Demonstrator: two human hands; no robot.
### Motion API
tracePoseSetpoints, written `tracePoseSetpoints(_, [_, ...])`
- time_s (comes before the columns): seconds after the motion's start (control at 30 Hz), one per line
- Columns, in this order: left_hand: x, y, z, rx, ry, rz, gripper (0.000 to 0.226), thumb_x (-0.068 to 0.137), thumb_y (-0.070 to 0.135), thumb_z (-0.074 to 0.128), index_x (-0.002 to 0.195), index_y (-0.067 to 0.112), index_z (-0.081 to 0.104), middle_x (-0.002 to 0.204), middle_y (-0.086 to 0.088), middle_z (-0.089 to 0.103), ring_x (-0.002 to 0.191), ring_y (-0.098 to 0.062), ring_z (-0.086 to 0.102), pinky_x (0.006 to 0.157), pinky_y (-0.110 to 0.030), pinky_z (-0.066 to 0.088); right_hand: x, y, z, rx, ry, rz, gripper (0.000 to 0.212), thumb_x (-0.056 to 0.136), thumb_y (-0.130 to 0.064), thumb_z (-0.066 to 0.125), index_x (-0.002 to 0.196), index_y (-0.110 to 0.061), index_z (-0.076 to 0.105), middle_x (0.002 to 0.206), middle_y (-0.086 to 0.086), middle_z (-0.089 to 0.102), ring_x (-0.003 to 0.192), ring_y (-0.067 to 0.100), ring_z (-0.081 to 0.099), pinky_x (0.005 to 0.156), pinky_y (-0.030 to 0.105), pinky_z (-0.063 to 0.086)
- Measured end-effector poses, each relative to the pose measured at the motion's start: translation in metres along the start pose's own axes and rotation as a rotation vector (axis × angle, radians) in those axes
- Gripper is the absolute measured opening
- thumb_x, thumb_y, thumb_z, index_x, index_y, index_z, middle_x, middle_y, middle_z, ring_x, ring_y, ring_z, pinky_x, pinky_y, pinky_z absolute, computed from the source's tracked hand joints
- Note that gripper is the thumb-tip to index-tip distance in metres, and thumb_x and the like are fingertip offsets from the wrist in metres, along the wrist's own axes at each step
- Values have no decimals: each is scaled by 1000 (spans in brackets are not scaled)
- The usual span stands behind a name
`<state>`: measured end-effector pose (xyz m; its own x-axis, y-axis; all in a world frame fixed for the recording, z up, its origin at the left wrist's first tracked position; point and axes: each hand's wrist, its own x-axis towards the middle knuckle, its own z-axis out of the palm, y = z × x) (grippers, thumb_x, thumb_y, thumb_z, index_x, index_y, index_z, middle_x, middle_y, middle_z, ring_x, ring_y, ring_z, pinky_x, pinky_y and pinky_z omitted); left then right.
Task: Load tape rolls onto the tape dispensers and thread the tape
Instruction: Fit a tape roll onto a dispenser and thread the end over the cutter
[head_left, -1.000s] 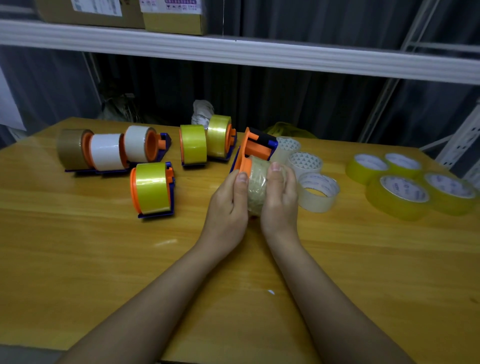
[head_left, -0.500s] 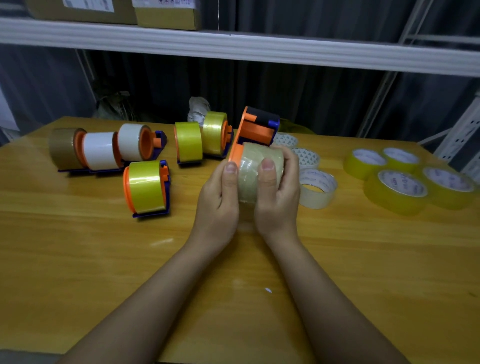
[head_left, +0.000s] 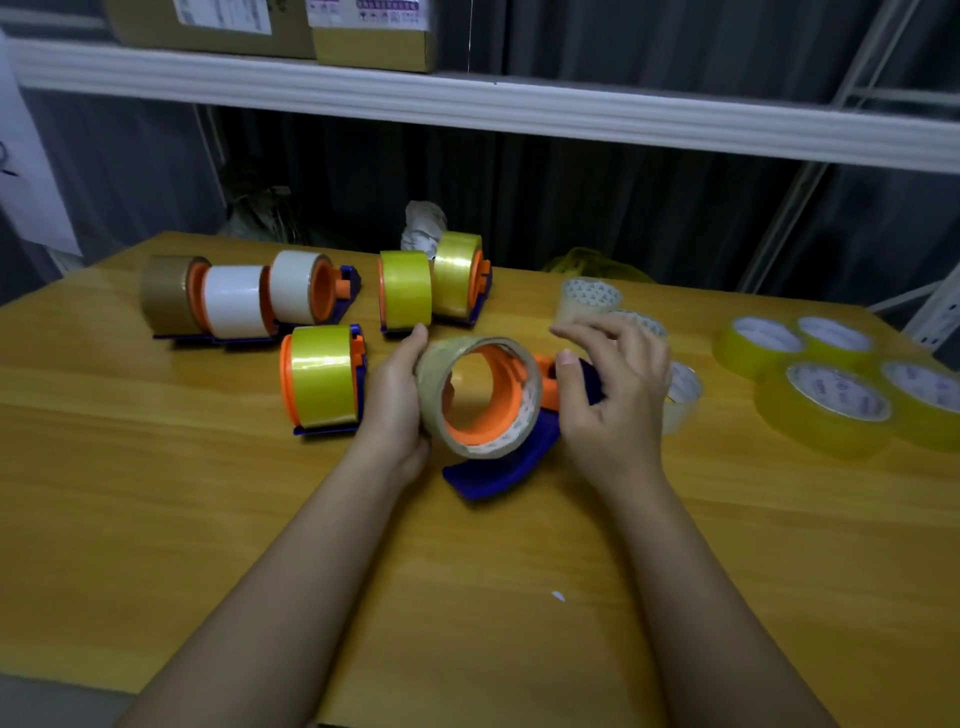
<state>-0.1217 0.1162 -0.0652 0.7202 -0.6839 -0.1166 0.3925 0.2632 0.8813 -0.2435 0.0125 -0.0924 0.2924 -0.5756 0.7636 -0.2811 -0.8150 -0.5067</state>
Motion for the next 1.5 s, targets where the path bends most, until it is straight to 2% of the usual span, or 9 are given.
tracePoseSetpoints(0.1, [-1,3,0,88,31,-93,50,99,44,40,64,11,57,67,-4,55,49,-10,56,44,-16,48,-1,1,-6,62,-304,38,41,92,-46,37,102,-26,71,101,-16,66,102,0,49,95,34,36])
tracePoseSetpoints(0.2, [1,3,-1,208,55,-145,54,98,51,36,68,10,55,71,-5,56,60,-11,55,56,-25,45,0,1,-11,211,-574,182,32,94,-44,40,93,-34,71,87,-20,68,90,1,60,79,31,47])
tracePoseSetpoints(0.33, [3,3,-3,283,90,-190,63,98,55,31,71,7,61,70,-6,59,67,-17,56,60,-28,46,3,1,-18,341,-739,312,41,90,-58,39,90,-34,73,92,-16,69,95,7,61,89,36,47])
tracePoseSetpoints(0.43, [5,3,-1,318,118,-178,61,99,54,26,81,9,63,75,-5,61,75,-19,58,61,-29,44,5,-2,-21,376,-809,386,59,82,-75,45,121,-35,64,118,-15,66,116,6,56,104,38,43])
tracePoseSetpoints(0.6, [10,2,-3,489,146,22,64,102,50,14,86,15,66,82,-4,68,82,-15,62,67,-27,45,4,-19,-20,112,-726,295,42,93,-55,47,122,-31,65,97,-14,70,93,3,62,86,34,54])
tracePoseSetpoints(0.73, [5,-1,-8,737,-94,212,68,91,66,16,111,25,67,110,4,67,107,-10,58,93,-30,43,6,-22,-25,-126,-651,183,33,99,-45,38,103,-27,65,80,-9,63,79,9,57,69,32,49])
tracePoseSetpoints(0.93, [-10,-4,-2,1042,-227,272,60,98,35,47,151,26,21,154,6,29,140,-11,28,111,-28,26,4,-30,-20,-297,-553,80,27,100,-31,39,103,-17,62,89,-6,57,94,17,52,79,33,41])
tracePoseSetpoints(1.17, [-12,-6,3,1141,-96,313,48,100,34,42,147,22,35,143,2,47,128,-14,45,93,-20,35,0,-39,-11,-245,-467,206,29,98,-34,48,118,-20,63,89,2,70,90,23,59,74,36,46])
tracePoseSetpoints(1.5, [-15,-11,6,1207,107,595,38,98,21,47,135,14,51,120,-5,66,106,-22,62,85,-27,46,-2,-49,-6,-197,-296,293,29,97,-30,54,122,-21,66,78,-6,68,83,10,50,110,35,33])
